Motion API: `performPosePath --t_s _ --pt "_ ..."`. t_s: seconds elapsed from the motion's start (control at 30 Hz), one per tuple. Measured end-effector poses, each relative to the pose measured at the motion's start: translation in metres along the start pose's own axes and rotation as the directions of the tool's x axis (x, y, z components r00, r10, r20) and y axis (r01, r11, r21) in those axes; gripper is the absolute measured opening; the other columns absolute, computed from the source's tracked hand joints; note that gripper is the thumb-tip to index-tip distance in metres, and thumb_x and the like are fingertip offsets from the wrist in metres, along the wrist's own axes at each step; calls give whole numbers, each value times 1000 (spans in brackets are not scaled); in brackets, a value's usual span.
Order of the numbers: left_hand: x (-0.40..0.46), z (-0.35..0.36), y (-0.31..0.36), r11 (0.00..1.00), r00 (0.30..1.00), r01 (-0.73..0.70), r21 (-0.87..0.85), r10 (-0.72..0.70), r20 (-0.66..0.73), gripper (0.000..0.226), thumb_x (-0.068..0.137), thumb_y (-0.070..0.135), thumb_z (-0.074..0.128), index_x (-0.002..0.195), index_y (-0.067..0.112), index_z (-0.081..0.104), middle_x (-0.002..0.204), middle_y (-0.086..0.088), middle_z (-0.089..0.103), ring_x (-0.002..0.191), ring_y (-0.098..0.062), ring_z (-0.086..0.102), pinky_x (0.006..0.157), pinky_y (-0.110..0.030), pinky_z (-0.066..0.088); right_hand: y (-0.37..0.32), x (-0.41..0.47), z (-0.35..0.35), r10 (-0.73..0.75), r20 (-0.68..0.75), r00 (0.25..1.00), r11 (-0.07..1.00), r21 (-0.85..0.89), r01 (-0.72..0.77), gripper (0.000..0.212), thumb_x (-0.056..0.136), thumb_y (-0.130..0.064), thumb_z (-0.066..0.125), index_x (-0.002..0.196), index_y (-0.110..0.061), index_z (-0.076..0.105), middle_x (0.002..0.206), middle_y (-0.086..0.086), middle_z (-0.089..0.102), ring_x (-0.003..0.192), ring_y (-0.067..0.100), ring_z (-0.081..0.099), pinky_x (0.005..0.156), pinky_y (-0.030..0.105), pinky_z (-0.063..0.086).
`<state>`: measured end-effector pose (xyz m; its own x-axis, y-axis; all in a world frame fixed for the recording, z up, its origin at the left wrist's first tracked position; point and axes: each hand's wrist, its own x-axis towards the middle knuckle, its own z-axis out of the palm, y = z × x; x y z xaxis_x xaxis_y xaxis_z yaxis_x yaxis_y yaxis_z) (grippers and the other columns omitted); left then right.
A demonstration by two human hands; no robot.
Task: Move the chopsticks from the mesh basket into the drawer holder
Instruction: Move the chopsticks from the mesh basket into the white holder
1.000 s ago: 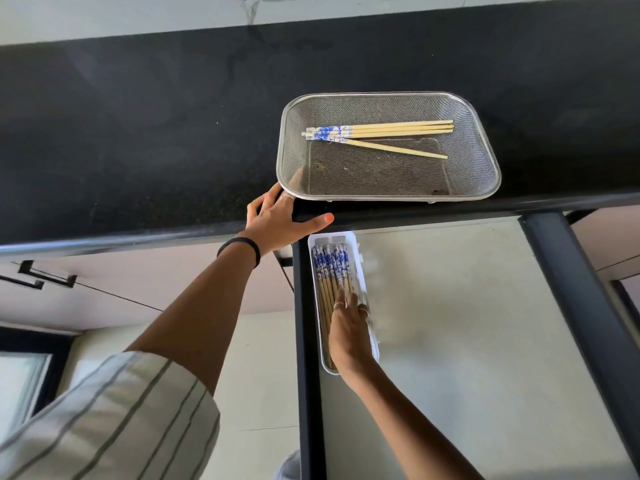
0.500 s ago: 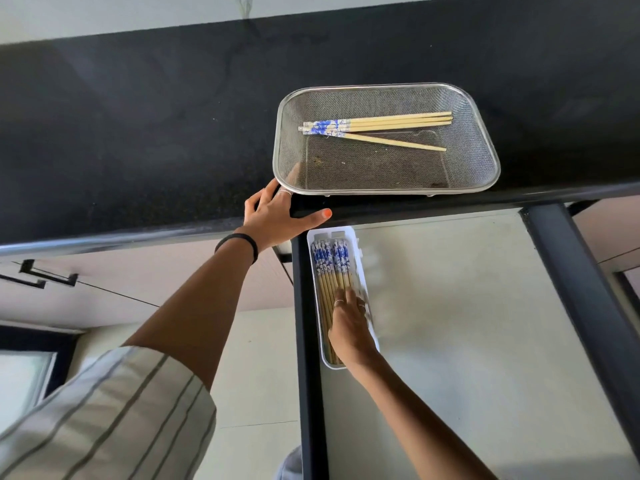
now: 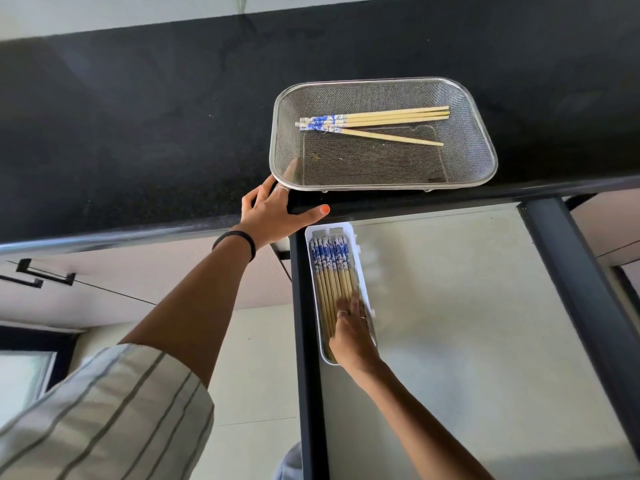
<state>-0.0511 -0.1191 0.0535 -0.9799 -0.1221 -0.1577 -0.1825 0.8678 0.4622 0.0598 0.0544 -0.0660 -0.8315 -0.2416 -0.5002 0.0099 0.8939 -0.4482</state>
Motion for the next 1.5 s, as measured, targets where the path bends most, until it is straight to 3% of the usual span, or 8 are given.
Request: performPosePath --t_s 0.2,0.37,0.57,0.9,1.07,1.2,1.33,1.5 --pt "0 0 0 1000 1000 -5 13 5 -4 92 72 77 45 144 43 0 154 4 11 139 -12 4 105 -27 -4 5 -3 3 -59 -41 997 998 3 59 68 87 3 35 150 -3 10 160 16 -6 149 28 -2 122 33 4" --pt "1 1 -1 1000 1000 10 20 -10 2 92 70 79 44 145 38 9 154 2 11 139 -13 5 106 -28 -4 3 -2 4 -3 -23 1000 1000 17 3 68 90 0 35 150 2 1 160 17 -8 149 28 -1 121 32 4" --pt "2 3 -4 1000 1000 1 23 0 -11 95 68 81 43 144 43 1 154 3 11 139 -10 4 100 -22 -7 2 1 3 -9 -31 999 1000 -25 8 70 89 -2 38 149 3 3 160 17 -7 149 28 4 120 30 7" --pt "2 4 -4 1000 999 -17 19 18 -34 92 69 79 45 144 43 6 153 2 14 138 -10 5 103 -25 -5 0 0 2 -11 35 999 995 -103 14 70 92 -7 34 149 1 -6 158 21 -15 148 31 -7 120 33 4" --pt "3 5 -4 1000 999 -10 24 11 -31 92 70 79 46 144 43 5 154 3 13 139 -11 5 102 -24 -5 -5 -6 0 -83 -34 996 992 -97 80 69 88 -10 40 151 -9 12 160 14 -9 149 31 -2 122 39 9" --pt "2 5 -4 1000 999 -16 24 17 -32 92 71 78 46 145 40 6 154 1 13 139 -12 5 105 -27 -4 -6 -10 -1 -140 82 987 990 -17 142 55 92 -7 39 146 -4 28 161 11 8 148 25 15 120 33 11" --pt "2 4 -3 999 999 -13 36 14 -31 93 70 78 45 145 41 5 154 3 13 139 -11 4 105 -26 -5 -3 -13 2 -165 126 978 985 72 156 52 96 -9 38 147 -5 28 161 8 11 148 19 14 121 27 12" --pt "1 3 -3 1000 1000 -6 28 6 -21 93 69 80 44 144 43 3 154 2 12 139 -11 3 102 -24 -6 2 -16 6 -21 12 1000 999 -49 21 63 93 -21 44 148 -2 20 159 20 4 148 32 7 120 35 11"
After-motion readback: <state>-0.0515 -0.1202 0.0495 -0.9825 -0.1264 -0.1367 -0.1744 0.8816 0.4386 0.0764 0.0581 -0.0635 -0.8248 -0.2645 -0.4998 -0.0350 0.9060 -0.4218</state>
